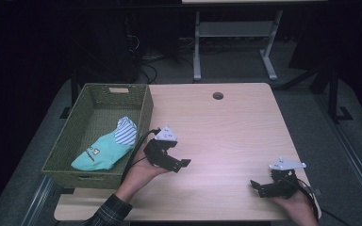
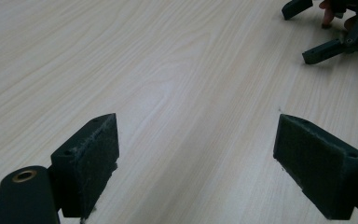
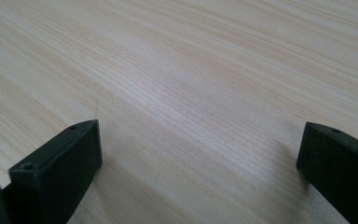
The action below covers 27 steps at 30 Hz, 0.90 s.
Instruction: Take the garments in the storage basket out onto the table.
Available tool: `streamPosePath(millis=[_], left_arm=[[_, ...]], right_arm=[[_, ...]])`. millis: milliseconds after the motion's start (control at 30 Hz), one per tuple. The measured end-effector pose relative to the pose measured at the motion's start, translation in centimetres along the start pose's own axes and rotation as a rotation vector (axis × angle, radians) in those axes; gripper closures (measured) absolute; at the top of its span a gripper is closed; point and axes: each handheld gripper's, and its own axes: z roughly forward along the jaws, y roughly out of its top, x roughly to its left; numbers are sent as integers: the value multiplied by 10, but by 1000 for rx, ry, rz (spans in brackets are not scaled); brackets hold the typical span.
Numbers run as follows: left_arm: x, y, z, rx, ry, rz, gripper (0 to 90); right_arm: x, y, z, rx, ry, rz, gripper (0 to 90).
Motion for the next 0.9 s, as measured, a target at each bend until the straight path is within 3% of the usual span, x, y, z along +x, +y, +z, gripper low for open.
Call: streamPosePath(millis=[733,900], left_arm=[[8,13,-17,-32,-4,4,134],[10,15,-19,-16,-9,11,134]], right_arm=[[0,0,0,-1,0,0,0],[0,0,0,-1,0,1,0]])
